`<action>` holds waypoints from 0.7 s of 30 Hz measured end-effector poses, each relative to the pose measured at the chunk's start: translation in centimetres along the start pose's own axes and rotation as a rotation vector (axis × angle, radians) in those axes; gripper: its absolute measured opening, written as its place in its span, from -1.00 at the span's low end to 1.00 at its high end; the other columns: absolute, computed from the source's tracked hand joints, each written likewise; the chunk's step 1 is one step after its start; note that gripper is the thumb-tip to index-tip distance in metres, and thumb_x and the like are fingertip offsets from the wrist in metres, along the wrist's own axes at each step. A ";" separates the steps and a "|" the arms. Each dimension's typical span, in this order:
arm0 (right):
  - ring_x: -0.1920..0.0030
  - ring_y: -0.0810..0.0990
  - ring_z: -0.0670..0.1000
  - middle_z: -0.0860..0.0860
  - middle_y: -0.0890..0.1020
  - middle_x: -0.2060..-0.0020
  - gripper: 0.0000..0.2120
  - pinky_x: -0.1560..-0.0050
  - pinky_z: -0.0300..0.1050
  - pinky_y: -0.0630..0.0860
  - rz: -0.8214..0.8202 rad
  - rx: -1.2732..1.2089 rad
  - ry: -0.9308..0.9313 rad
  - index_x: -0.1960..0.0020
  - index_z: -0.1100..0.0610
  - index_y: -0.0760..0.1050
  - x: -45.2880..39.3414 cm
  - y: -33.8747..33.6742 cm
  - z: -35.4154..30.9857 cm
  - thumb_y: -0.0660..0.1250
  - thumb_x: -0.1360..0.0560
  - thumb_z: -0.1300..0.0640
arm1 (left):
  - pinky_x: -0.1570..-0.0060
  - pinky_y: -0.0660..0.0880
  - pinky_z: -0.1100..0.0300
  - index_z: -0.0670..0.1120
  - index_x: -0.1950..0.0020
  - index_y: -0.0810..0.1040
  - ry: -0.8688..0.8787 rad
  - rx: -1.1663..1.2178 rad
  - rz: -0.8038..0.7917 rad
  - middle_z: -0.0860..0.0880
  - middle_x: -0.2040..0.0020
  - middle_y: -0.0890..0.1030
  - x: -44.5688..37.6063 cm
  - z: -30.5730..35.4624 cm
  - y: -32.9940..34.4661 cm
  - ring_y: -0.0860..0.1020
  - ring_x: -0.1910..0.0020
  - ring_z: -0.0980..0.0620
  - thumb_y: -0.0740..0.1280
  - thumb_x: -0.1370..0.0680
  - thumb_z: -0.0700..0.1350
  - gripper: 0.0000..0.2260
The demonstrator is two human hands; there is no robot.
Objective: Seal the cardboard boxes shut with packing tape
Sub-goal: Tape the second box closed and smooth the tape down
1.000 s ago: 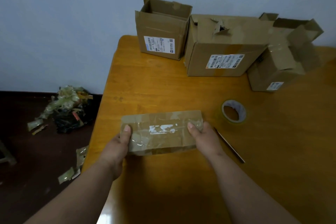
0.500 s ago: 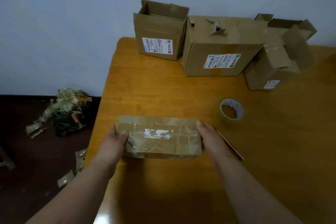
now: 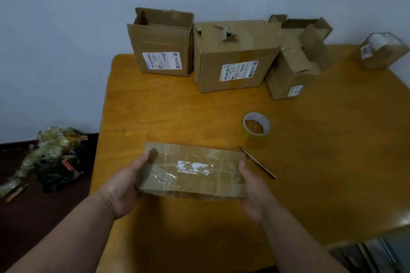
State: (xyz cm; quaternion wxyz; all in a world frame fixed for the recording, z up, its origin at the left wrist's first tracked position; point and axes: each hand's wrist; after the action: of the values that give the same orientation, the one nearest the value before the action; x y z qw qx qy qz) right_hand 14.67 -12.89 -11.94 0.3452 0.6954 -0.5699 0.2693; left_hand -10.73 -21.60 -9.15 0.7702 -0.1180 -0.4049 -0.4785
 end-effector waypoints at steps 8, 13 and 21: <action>-0.13 0.64 0.18 0.12 0.68 -0.11 -0.62 -0.08 0.20 0.57 0.067 -0.223 -0.221 -0.31 0.14 0.48 2.3 -10.8 -5.6 0.11 -0.66 -0.06 | -0.16 0.45 0.06 -0.18 -0.33 0.52 0.170 0.094 -0.133 -0.18 -0.23 0.61 -1.1 2.3 13.3 0.56 -0.14 -0.09 0.18 -0.62 -0.03 -0.64; -0.08 0.63 0.25 0.18 0.65 -0.12 -0.62 0.24 0.08 0.61 0.215 -0.318 -0.154 -0.30 0.16 0.48 2.3 -22.2 -9.0 0.16 -0.65 -0.06 | -0.18 0.40 0.13 -0.04 -0.20 0.57 0.272 -0.026 -0.155 0.01 -0.15 0.64 -1.8 -1.3 26.1 0.51 -0.15 0.01 0.24 -0.62 -0.16 -0.80; -0.19 0.52 0.24 0.07 0.45 -0.29 -0.56 -0.17 0.38 0.50 0.450 -0.397 -0.214 -0.50 -0.36 0.07 0.9 -32.8 -12.5 0.05 -0.69 -0.01 | -0.45 0.23 -0.09 0.15 -0.56 0.20 0.385 -0.434 0.047 0.01 -0.55 0.25 -3.0 -3.9 42.6 0.24 -0.51 -0.10 0.24 -0.61 0.14 -0.48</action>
State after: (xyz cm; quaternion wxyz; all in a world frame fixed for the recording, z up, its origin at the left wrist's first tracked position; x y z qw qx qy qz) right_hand 47.20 0.05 -9.25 0.3439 0.4954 -0.7838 0.1479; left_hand 26.10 0.02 -5.07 0.8005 -0.1964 -0.1368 -0.5494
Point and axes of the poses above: each hand's wrist, its own x-axis away from the middle knuckle, its own y-axis out of the palm, z = x × y
